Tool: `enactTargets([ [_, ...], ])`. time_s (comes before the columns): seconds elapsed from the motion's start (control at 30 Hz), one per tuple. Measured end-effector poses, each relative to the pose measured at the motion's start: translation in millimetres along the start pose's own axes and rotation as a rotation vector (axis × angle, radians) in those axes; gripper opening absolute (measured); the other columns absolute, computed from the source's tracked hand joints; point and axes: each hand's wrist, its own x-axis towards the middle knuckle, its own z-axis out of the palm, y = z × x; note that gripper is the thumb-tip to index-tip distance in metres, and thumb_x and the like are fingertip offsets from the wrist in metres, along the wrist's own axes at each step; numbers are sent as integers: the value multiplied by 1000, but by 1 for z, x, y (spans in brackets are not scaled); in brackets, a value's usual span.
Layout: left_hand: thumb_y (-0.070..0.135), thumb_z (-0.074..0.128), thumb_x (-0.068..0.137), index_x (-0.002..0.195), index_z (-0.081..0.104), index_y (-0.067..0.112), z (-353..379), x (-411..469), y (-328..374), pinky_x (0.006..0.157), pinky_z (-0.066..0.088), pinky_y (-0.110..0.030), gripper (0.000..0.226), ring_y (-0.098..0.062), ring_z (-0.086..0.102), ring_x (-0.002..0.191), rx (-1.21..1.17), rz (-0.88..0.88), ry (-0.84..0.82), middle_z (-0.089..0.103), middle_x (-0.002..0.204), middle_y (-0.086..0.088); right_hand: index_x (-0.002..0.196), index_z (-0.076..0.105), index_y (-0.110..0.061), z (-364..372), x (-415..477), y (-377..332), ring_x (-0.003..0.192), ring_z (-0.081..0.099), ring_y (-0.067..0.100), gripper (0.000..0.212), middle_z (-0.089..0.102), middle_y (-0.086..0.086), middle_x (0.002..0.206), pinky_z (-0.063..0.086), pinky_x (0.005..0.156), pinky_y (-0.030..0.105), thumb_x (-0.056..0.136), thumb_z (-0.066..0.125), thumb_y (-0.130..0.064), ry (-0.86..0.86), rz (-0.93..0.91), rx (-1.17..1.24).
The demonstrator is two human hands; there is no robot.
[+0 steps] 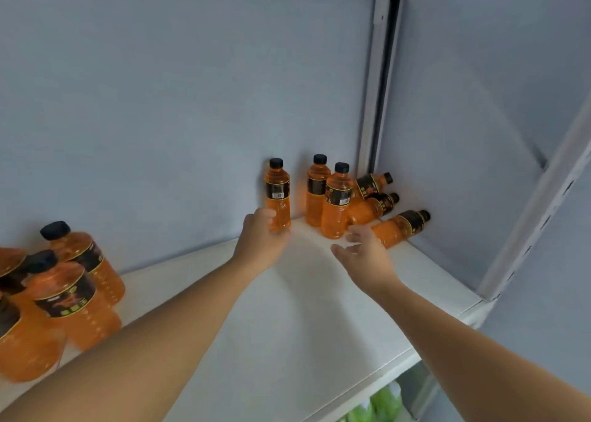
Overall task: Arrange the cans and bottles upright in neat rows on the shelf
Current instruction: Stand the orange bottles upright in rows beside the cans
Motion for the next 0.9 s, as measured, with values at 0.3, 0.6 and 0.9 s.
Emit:
enactTargets([
  [0.3, 21, 74, 82, 111, 50, 40, -8, 69, 24, 67, 45, -21, 43, 1, 57, 90, -58, 173, 178, 54, 100, 20, 150, 25, -26, 19, 72, -8, 127, 49, 24, 88, 41, -1, 149, 53, 89, 36, 82, 79, -39, 123, 63, 53],
  [0.6, 27, 80, 83, 137, 49, 27, 3, 102, 20, 96, 50, -39, 62, -15, 57, 114, -45, 126, 141, 54, 131, 4, 142, 32, -27, 30, 111, -10, 111, 56, 24, 79, 49, -1, 135, 54, 75, 36, 79, 80, -31, 59, 164, 100],
  [0.9, 42, 78, 80, 121, 58, 29, 7, 108, 16, 93, 37, -32, 48, -27, 44, 124, 247, 153, 111, 45, 130, 0, 140, 35, -20, 32, 125, -17, 93, 50, 24, 70, 35, 9, 137, 48, 71, 34, 82, 75, -21, -32, 282, -151],
])
